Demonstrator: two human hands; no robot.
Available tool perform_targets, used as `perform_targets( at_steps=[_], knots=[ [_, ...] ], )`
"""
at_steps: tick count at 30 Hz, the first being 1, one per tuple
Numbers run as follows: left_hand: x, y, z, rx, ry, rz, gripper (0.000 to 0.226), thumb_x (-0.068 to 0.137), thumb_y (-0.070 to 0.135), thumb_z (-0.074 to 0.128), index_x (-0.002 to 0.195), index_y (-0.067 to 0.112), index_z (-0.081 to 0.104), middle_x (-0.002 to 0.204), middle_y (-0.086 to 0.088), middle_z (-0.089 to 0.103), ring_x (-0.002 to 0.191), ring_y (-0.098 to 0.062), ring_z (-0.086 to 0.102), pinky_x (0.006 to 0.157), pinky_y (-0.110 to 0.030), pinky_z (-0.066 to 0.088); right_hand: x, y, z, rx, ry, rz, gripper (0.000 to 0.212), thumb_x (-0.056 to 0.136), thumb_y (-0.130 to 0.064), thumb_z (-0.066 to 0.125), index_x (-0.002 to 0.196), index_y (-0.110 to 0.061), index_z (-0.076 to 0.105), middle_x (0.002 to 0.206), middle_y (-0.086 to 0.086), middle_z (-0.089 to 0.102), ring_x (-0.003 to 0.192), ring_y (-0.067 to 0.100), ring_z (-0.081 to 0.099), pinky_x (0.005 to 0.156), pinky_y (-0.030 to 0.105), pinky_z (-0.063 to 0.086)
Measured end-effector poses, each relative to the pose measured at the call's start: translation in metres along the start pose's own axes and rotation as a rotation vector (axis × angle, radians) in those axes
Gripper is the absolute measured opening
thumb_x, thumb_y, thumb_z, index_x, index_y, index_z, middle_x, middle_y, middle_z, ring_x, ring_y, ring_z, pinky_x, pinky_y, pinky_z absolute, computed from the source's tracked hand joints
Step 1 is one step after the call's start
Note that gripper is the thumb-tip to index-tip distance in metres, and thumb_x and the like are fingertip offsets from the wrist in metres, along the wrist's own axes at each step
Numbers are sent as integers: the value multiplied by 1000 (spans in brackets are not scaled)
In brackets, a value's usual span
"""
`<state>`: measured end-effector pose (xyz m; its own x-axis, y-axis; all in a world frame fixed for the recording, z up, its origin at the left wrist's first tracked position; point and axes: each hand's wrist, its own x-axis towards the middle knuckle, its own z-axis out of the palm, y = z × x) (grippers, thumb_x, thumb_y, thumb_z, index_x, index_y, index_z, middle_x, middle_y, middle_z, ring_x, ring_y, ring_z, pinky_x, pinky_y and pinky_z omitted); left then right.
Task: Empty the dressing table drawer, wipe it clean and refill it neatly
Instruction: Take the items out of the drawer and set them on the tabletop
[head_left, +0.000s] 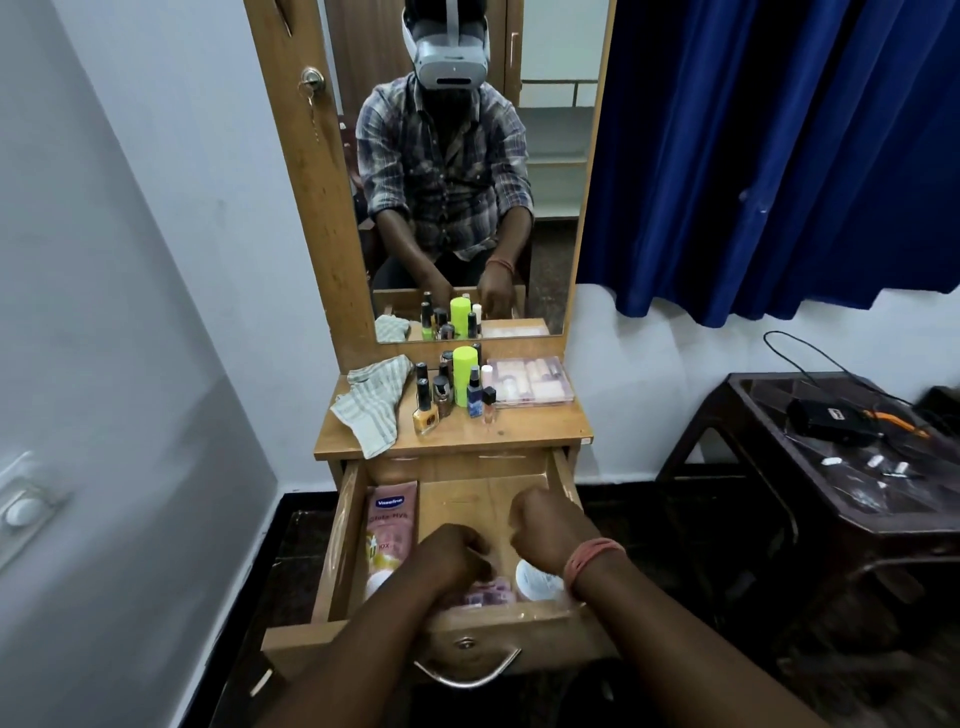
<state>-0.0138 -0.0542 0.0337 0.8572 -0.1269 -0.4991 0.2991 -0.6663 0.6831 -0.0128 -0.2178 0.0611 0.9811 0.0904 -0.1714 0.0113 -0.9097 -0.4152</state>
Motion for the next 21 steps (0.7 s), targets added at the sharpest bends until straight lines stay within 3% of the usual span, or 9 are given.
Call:
perform_targets(
  at_steps=[5,8,12,15,18,21],
  knots=[
    [2,-2,3,73,-52,0,41,78,15,87,115,25,72,105,-3,76,92,-14,75,85,-30,61,-10,-6,7,-351,-297,31,41,84,-15,74,122,-9,61,120,14,64,108,30,63,86,34,52],
    [3,-5,2,48,-54,-3,39,80,7,85,113,22,71,105,-6,76,87,-15,74,68,-24,59,-12,-15,11,-334,-289,59,47,82,-17,75,125,-11,59,124,13,62,109,29,62,90,35,53],
    [8,-9,-2,-54,-31,-27,30,77,-4,82,96,16,71,95,-12,74,76,-24,70,61,-32,55,-2,-16,-22,120,-77,129,59,69,-33,83,119,-18,56,115,5,62,101,24,62,76,31,51],
    [11,-15,-2,-74,0,-17,26,78,-5,79,87,17,70,85,-8,71,72,-21,68,61,-30,54,15,-18,-60,404,231,163,63,72,-38,81,123,-16,51,114,4,57,105,25,60,82,32,52],
    [15,-19,1,-85,22,-13,25,81,-3,77,90,19,70,91,-8,71,81,-21,71,67,-30,56,37,-15,-77,467,505,186,66,73,-30,78,129,-13,47,122,8,57,110,29,58,86,32,49],
    [18,-21,4,-45,39,6,23,81,5,79,97,19,74,105,-8,74,98,-22,73,86,-35,62,56,-9,-67,333,479,181,64,74,-27,76,130,-11,51,126,13,59,115,33,56,94,35,48]
  ],
)
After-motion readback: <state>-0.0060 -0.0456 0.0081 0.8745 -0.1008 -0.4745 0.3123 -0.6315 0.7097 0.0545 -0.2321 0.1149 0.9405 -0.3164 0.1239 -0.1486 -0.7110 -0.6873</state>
